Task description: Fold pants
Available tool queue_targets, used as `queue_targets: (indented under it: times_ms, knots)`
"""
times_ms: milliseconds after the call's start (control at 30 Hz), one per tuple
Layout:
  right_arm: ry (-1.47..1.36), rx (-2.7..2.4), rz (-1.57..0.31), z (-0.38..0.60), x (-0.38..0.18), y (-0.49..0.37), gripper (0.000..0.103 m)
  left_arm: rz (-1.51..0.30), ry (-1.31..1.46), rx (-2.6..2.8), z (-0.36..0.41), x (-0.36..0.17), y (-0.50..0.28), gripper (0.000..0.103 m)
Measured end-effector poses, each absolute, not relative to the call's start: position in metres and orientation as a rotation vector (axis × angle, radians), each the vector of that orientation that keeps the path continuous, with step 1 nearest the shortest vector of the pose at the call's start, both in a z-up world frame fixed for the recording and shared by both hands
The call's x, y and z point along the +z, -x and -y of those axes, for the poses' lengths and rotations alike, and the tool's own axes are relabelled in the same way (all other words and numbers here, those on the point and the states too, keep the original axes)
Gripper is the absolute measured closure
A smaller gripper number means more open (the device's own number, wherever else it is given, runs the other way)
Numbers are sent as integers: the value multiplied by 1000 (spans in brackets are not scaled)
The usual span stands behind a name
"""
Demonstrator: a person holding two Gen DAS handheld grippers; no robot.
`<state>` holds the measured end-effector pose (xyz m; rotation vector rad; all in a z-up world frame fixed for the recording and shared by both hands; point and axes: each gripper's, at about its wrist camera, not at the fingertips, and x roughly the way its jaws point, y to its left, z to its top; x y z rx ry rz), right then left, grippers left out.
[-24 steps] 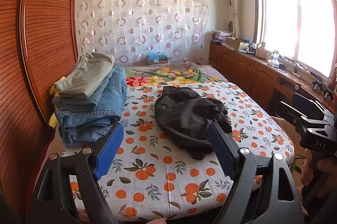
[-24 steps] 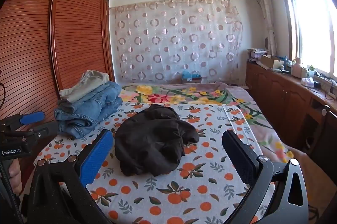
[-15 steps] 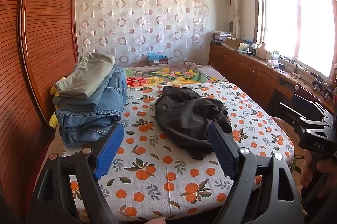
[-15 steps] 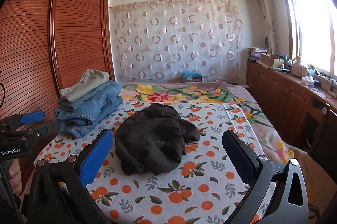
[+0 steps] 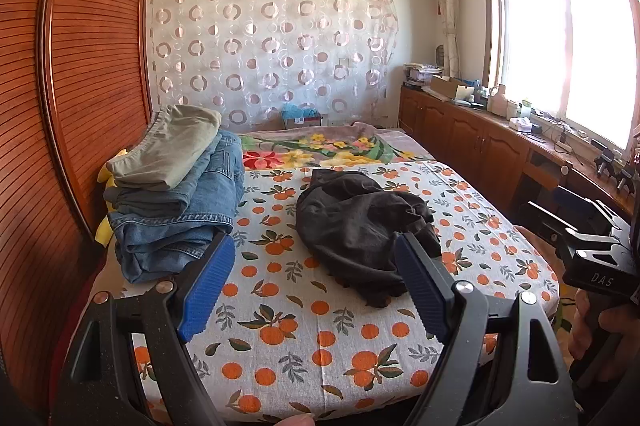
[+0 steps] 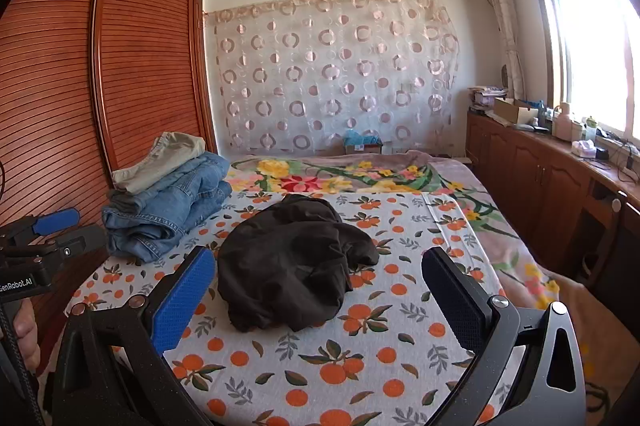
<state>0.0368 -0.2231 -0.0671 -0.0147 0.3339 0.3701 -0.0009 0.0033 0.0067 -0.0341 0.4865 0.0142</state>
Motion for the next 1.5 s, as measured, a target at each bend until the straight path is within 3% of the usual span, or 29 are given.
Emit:
queue_targets:
  times_ms: [1500]
  knots:
    - [7, 371, -329, 223, -63, -36, 0, -476, 34, 17, -2, 6, 3, 20]
